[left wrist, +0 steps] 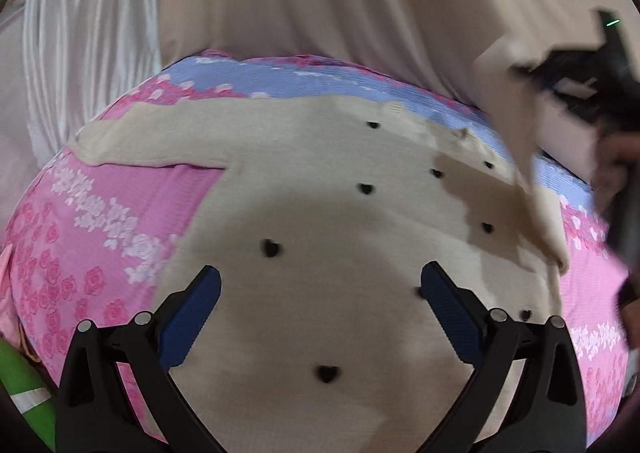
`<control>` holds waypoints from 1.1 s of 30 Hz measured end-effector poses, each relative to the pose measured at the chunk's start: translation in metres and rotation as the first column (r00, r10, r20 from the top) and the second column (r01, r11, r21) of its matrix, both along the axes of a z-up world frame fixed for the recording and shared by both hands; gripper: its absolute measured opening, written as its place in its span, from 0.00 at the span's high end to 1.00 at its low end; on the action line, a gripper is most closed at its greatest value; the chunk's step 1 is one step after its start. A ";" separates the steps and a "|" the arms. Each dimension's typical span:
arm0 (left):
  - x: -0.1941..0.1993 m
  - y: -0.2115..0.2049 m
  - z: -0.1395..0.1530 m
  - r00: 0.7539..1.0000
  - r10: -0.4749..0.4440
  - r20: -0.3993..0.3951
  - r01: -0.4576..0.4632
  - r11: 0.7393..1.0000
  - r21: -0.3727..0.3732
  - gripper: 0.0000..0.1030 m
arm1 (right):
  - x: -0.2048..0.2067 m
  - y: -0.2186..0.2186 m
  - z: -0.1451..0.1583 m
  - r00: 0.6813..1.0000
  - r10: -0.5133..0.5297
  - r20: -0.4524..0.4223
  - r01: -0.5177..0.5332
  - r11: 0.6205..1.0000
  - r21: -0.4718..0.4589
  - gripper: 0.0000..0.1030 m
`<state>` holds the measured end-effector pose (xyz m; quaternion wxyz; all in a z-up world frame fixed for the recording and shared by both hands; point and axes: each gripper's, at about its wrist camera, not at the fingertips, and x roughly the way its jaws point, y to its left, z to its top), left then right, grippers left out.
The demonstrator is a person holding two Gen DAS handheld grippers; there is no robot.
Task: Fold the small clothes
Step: 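Grasp the sleeve cuff with the right gripper and lift it, then carry the cuff across the body with the right gripper while the left gripper grasps the other cuff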
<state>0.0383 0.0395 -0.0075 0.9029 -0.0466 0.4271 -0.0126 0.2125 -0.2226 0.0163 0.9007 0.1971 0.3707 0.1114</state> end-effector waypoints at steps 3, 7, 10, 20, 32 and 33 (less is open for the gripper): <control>0.009 0.022 -0.003 1.000 0.014 -0.005 -0.014 1.000 -0.023 0.05 | 0.028 0.054 -0.062 0.988 0.091 -0.126 -0.092 0.996 -0.007 0.82; 0.036 0.035 -0.010 0.999 -0.012 -0.032 0.009 0.997 -0.082 0.05 | 0.026 0.092 -0.109 0.956 0.120 -0.267 -0.138 0.989 -0.049 0.81; 0.059 0.033 -0.013 0.999 -0.026 -0.032 0.021 0.989 -0.149 0.05 | -0.015 0.061 -0.084 0.978 0.078 -0.193 -0.075 0.997 0.020 0.68; 0.168 -0.034 -0.094 0.977 -0.008 -0.214 -0.042 0.973 -0.228 0.17 | -0.170 -0.091 -0.094 0.922 -0.326 -0.210 0.259 0.921 -0.292 0.37; 0.187 -0.010 -0.037 1.000 0.006 -0.013 -0.010 0.943 -0.333 0.91 | -0.161 -0.136 -0.127 0.893 -0.418 -0.165 0.403 0.907 -0.121 0.92; 0.192 -0.007 -0.045 0.999 0.014 -0.037 -0.025 0.949 -0.313 0.91 | -0.168 -0.143 -0.124 0.886 -0.438 -0.153 0.425 0.898 -0.112 0.93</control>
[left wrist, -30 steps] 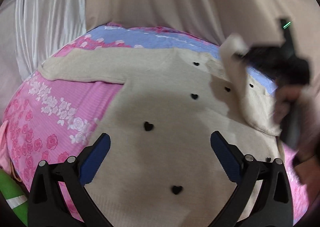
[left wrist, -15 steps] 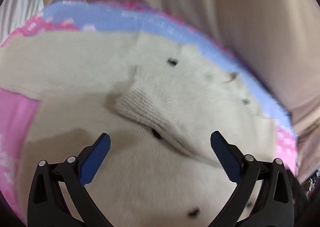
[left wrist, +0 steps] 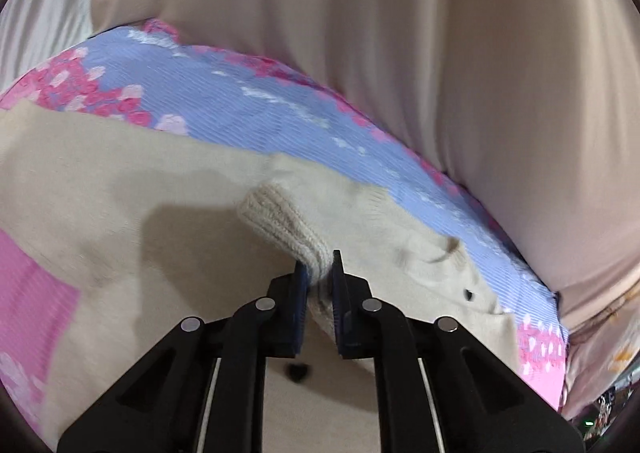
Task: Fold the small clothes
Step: 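Carry the cuff across the body with the right gripper while the left gripper grasps the other cuff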
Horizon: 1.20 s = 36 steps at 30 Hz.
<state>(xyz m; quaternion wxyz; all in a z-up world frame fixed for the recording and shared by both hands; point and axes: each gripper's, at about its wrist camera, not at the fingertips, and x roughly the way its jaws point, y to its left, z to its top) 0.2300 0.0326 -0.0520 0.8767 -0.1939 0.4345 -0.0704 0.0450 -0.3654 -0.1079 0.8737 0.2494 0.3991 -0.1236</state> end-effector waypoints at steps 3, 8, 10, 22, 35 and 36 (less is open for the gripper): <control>0.006 -0.003 -0.039 0.995 -0.031 -0.090 0.037 0.996 0.075 0.91 | -0.011 -0.015 -0.032 0.996 -0.015 -0.091 0.019 0.999 0.034 0.94; -0.001 -0.010 -0.055 0.997 -0.038 -0.074 0.048 0.987 0.150 0.90 | -0.018 -0.007 -0.023 0.997 0.016 -0.080 -0.013 0.999 0.032 0.83; -0.005 -0.006 -0.046 0.998 -0.027 -0.063 0.036 0.991 0.129 0.88 | -0.025 0.000 -0.006 0.996 0.035 -0.085 -0.036 0.999 -0.009 0.80; -0.017 0.002 -0.051 0.996 -0.015 -0.092 0.029 0.988 0.149 0.85 | 0.117 -0.020 0.024 0.990 0.138 0.019 -0.138 0.990 0.011 0.90; -0.019 0.010 -0.052 0.996 -0.006 -0.088 0.013 0.996 0.087 0.83 | 0.156 -0.033 -0.010 0.972 0.138 -0.191 -0.158 0.983 -0.093 1.00; -0.022 0.015 -0.047 0.997 -0.002 -0.080 0.007 0.998 0.056 0.83 | 0.153 -0.031 -0.002 0.974 0.116 -0.195 -0.142 0.982 -0.127 1.00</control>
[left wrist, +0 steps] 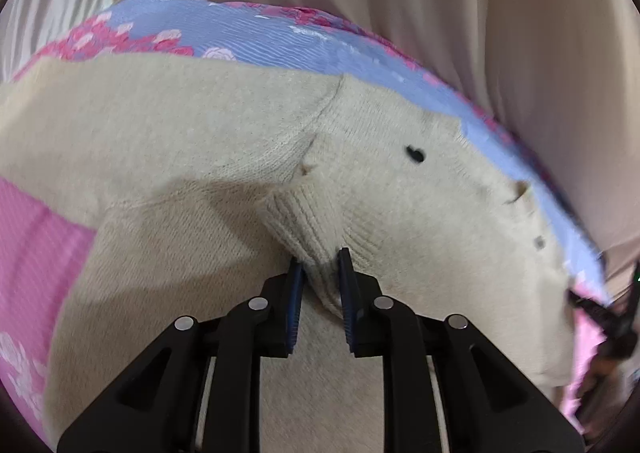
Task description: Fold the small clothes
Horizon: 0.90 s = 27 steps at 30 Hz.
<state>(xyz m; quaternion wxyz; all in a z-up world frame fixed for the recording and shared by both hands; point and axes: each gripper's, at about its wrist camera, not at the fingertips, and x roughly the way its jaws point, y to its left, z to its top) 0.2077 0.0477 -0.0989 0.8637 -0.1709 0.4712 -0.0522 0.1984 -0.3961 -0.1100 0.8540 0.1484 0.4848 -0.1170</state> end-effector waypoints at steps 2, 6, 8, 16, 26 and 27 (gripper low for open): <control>-0.013 0.021 0.018 0.998 0.026 0.057 -0.023 0.998 -0.059 0.80 | -0.015 0.012 0.025 0.998 -0.004 0.057 0.007 0.999 -0.051 0.92; -0.029 0.106 0.036 0.968 0.231 0.098 -0.225 0.972 -0.070 0.49 | -0.060 0.049 0.058 0.989 0.051 0.137 -0.045 0.998 -0.041 0.82; -0.028 0.166 0.030 0.929 0.366 0.062 -0.361 0.929 -0.076 0.48 | -0.081 0.075 0.063 0.987 0.097 0.131 -0.093 0.995 -0.034 0.78; -0.003 0.347 -0.003 0.715 0.699 -0.006 -0.699 0.715 -0.005 0.48 | -0.118 0.178 0.049 0.974 0.227 0.018 -0.227 0.971 0.075 0.78; 0.039 0.376 -0.011 0.753 0.658 0.020 -0.658 0.753 0.014 0.89 | -0.096 0.277 0.052 0.910 0.414 -0.029 -0.412 0.910 0.051 0.69; 0.040 0.372 -0.003 0.757 0.652 0.042 -0.653 0.758 0.018 0.90 | -0.094 0.285 0.053 0.903 0.429 -0.030 -0.427 0.903 0.051 0.69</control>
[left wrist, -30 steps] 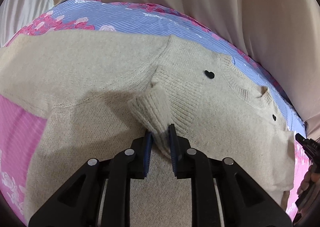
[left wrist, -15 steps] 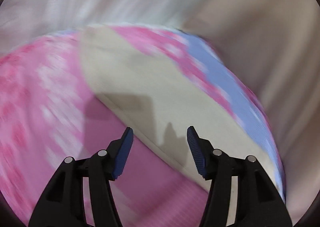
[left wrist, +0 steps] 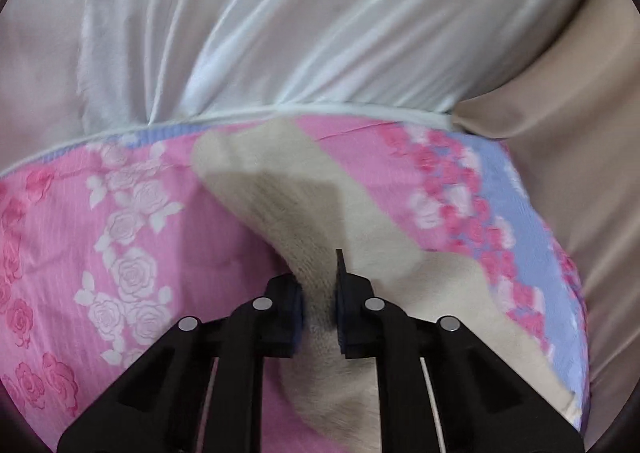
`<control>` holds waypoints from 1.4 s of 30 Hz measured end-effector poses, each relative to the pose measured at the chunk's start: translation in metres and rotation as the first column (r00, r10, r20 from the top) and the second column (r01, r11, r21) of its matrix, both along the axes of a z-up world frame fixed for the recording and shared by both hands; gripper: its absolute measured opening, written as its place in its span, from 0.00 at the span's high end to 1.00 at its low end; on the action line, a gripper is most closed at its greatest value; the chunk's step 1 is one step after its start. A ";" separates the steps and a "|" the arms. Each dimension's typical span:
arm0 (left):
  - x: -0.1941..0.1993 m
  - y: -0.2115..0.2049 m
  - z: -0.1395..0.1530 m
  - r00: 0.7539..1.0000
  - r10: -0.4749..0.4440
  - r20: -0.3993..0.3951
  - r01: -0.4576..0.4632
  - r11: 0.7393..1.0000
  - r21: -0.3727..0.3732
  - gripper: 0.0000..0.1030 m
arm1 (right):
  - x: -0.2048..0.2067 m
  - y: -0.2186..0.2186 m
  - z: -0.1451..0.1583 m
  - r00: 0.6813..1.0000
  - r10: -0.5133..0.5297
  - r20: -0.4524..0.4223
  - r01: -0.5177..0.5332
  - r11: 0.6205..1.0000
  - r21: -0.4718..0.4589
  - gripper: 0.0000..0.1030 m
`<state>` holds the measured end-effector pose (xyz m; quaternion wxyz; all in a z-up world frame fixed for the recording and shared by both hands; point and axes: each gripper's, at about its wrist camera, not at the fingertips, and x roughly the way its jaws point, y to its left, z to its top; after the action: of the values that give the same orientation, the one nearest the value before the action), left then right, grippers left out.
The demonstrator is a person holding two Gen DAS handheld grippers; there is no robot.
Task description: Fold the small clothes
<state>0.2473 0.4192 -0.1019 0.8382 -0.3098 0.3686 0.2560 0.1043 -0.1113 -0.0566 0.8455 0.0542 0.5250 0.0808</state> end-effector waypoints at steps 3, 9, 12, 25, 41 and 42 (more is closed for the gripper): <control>-0.005 -0.019 0.032 0.996 -0.045 0.075 0.042 0.998 0.040 0.90 | 0.004 0.018 0.002 0.999 0.043 -0.003 -0.043 0.999 0.001 0.69; -0.010 -0.088 0.115 0.946 -0.212 0.245 0.195 0.977 0.090 0.90 | 0.003 0.026 0.010 0.998 0.061 0.023 -0.062 0.998 0.031 0.69; -0.010 -0.144 0.157 0.891 -0.328 0.313 0.302 0.944 0.132 0.90 | -0.003 0.017 0.016 0.998 0.047 0.040 -0.049 0.998 0.042 0.69; -0.039 -0.390 0.175 0.651 -0.683 0.330 0.697 0.711 0.096 0.89 | -0.056 -0.090 0.029 0.981 -0.183 0.065 0.182 0.983 0.028 0.68; -0.132 -0.506 0.047 0.563 -0.824 0.060 0.826 0.562 -0.036 0.22 | -0.116 -0.158 0.011 0.943 -0.332 0.024 0.331 0.943 0.027 0.67; -0.142 -0.503 0.051 0.560 -0.825 0.076 0.829 0.558 -0.038 0.19 | -0.117 -0.159 0.012 0.942 -0.336 0.027 0.335 0.942 0.030 0.65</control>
<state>0.1048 -0.0839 -0.0510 0.8579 -0.1361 0.4587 -0.1874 -0.0127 -0.2707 -0.0446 0.8545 0.1522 0.4934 -0.0568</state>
